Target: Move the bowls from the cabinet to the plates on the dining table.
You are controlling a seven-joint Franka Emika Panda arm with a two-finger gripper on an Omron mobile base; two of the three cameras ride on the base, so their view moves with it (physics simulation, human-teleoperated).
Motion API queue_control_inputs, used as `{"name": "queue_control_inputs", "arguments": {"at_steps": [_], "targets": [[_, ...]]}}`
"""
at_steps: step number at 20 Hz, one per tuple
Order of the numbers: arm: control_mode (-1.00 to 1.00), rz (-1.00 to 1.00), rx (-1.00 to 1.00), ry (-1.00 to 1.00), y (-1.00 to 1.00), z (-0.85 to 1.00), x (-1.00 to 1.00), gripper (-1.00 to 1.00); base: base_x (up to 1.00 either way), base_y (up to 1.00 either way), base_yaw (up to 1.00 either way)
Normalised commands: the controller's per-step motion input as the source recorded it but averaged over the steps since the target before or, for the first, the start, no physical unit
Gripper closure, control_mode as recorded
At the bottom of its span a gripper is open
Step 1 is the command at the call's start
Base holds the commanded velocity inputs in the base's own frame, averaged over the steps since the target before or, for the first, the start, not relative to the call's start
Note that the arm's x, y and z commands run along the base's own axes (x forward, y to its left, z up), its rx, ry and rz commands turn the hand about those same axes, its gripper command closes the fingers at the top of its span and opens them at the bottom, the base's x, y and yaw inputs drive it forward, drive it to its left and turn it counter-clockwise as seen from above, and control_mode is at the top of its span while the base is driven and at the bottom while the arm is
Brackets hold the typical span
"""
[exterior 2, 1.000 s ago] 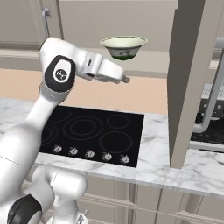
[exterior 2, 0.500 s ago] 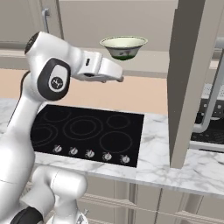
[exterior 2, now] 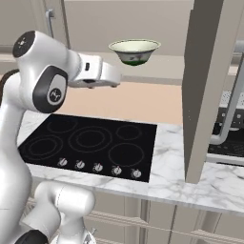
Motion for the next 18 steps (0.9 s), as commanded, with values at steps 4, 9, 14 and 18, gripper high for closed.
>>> {"name": "queue_control_inputs", "arguments": {"at_steps": [4,9,14,18], "targets": [[-1.00,0.23,0.06,-0.02,0.64,0.04,0.00,-1.00,0.00,0.00,0.00],[-1.00,0.20,0.06,-0.07,0.69,0.06,0.01,-1.00,0.00,0.00,0.00],[-1.00,0.19,0.05,-0.09,0.71,0.07,0.06,-1.00,0.00,0.00,0.00],[-1.00,0.15,0.06,-0.12,0.66,0.10,0.22,-1.00,0.00,0.00,0.00]]}}
